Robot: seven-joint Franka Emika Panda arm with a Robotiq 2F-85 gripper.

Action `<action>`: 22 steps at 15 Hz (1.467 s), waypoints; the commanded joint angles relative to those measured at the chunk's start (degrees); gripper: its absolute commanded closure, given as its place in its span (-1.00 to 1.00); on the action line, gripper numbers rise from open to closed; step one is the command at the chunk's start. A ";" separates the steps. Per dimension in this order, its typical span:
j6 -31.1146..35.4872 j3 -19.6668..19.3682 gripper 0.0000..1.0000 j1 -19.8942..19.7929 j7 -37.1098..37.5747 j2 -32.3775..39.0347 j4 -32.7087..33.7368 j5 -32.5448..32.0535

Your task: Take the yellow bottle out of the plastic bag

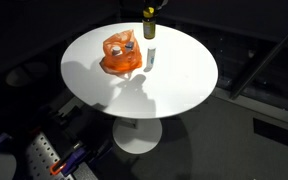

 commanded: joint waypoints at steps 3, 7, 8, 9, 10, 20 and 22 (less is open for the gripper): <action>1.61 -1.62 0.63 -2.11 0.51 1.01 -2.35 2.16; 2.50 -2.22 0.63 -3.14 0.27 4.10 -2.93 3.04; 3.01 -2.36 0.63 -3.37 0.41 5.10 -2.84 3.02; 3.54 -2.55 0.63 -3.56 0.48 6.04 -2.73 2.75; 3.93 -2.67 0.63 -3.80 0.38 6.95 -2.52 2.73; 4.30 -3.35 0.63 -4.19 1.99 14.62 -0.26 1.17; 4.17 -3.44 0.63 -4.13 2.64 15.74 0.30 1.04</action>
